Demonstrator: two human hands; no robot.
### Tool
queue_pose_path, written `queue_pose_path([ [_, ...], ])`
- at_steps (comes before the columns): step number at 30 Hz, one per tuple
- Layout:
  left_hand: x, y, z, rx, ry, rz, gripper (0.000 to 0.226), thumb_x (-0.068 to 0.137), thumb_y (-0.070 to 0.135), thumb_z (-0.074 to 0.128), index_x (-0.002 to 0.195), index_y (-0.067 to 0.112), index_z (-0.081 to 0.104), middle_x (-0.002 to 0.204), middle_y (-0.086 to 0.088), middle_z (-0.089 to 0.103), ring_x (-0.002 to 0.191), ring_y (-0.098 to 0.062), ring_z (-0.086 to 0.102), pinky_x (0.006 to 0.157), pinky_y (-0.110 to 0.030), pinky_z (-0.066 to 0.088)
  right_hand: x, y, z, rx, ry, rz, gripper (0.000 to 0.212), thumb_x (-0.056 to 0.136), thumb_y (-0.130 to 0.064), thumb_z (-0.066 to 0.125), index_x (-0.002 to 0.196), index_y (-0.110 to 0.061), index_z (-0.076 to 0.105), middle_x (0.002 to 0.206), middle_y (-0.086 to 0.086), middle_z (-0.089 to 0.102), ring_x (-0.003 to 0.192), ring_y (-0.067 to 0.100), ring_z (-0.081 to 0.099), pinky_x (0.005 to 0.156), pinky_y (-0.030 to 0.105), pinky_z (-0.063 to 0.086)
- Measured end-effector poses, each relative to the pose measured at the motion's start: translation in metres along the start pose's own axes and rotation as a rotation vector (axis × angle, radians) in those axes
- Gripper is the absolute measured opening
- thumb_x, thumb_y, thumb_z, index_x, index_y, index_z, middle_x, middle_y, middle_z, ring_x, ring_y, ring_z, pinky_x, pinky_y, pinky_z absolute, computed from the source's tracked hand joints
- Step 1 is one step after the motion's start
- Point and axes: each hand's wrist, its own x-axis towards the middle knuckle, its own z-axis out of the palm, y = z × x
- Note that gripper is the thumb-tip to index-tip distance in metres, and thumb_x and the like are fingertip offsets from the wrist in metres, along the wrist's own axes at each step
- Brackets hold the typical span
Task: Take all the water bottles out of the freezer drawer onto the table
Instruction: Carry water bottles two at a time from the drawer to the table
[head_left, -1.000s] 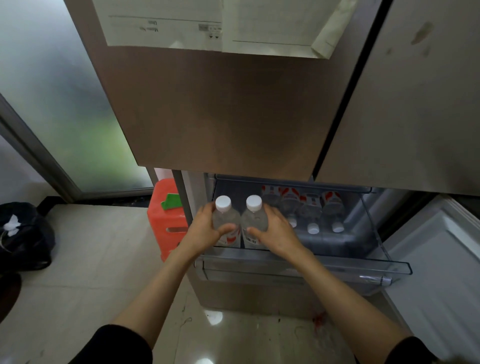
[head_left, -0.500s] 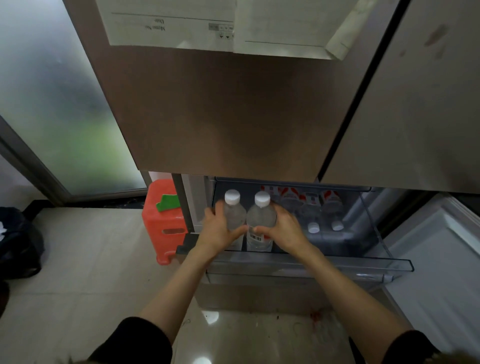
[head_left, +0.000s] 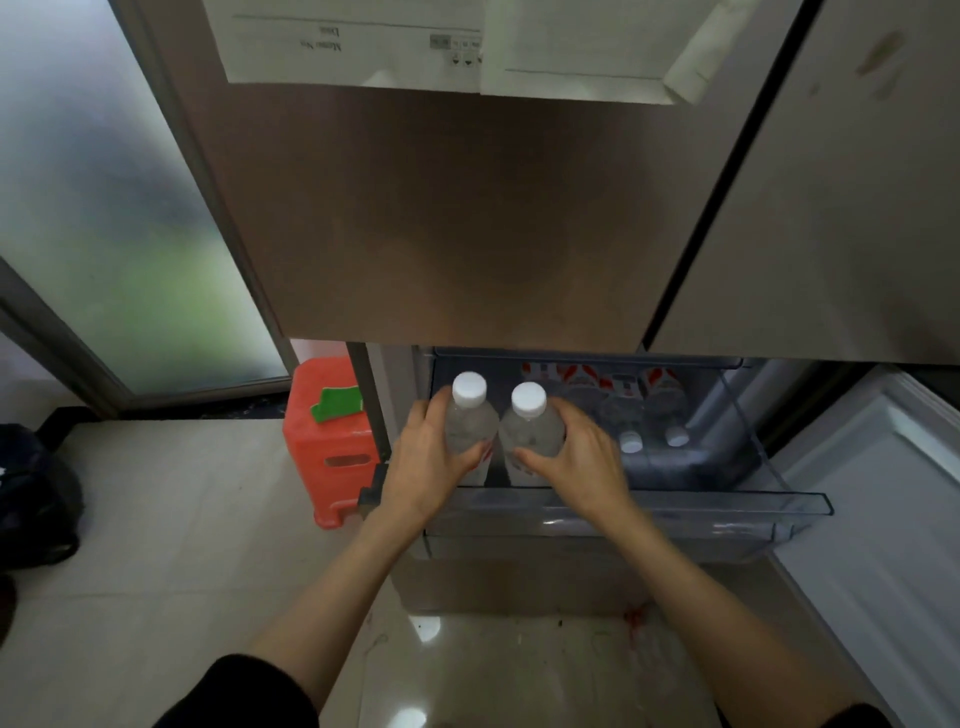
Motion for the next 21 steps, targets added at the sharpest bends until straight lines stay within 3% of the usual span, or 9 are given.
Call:
queue_pose_path([
  [5, -0.022, 0.027, -0.030, -0.025, 0.138, 0.143, 0.072, 0.074, 0.032, 0.075, 0.135, 0.018, 0.039, 0.127, -0.006, 0.050, 0.115, -0.021, 0.052, 0.094, -0.036, 0.047, -0.015, -0.016, -0.029, 0.028, 0.076, -0.154, 0.071, 0.071, -0.037, 0.077, 0.131, -0.015, 0.048, 0.130, 0.005, 0.055, 0.119, 0.022, 0.051, 0.096, 0.036, 0.043],
  [10, -0.050, 0.074, -0.079, -0.204, 0.335, 0.131, 0.068, 0.071, 0.033, 0.076, 0.127, 0.019, 0.039, 0.121, 0.004, 0.052, 0.109, -0.010, 0.053, 0.091, -0.020, 0.046, -0.031, -0.055, -0.072, 0.251, 0.170, -0.320, 0.066, 0.068, -0.030, 0.080, 0.127, -0.019, 0.052, 0.119, -0.003, 0.058, 0.111, 0.016, 0.054, 0.090, 0.027, 0.042],
  [14, -0.093, 0.096, -0.111, -0.382, 0.507, 0.052, 0.057, 0.075, 0.029, 0.072, 0.120, 0.027, 0.038, 0.114, 0.008, 0.052, 0.096, 0.003, 0.056, 0.073, -0.004, 0.047, -0.051, -0.087, -0.094, 0.524, 0.034, -0.360, 0.062, 0.070, -0.038, 0.076, 0.124, -0.031, 0.047, 0.122, -0.008, 0.054, 0.112, 0.011, 0.054, 0.094, 0.036, 0.048],
  [18, -0.152, 0.084, -0.134, -0.391, 0.676, -0.091, 0.048, 0.076, 0.034, 0.070, 0.116, 0.029, 0.043, 0.108, 0.009, 0.056, 0.095, 0.000, 0.058, 0.069, -0.008, 0.050, -0.079, -0.111, -0.086, 0.668, -0.148, -0.372, 0.056, 0.074, -0.035, 0.072, 0.123, -0.023, 0.051, 0.116, -0.004, 0.060, 0.104, 0.011, 0.060, 0.090, 0.039, 0.053],
  [21, -0.206, 0.063, -0.154, -0.351, 0.793, -0.196, 0.047, 0.076, 0.031, 0.072, 0.116, 0.025, 0.049, 0.109, 0.006, 0.060, 0.096, -0.003, 0.059, 0.075, -0.016, 0.050, -0.107, -0.134, -0.061, 0.673, -0.321, -0.417, 0.057, 0.073, -0.036, 0.072, 0.125, -0.025, 0.051, 0.113, -0.008, 0.061, 0.101, 0.009, 0.061, 0.087, 0.037, 0.055],
])
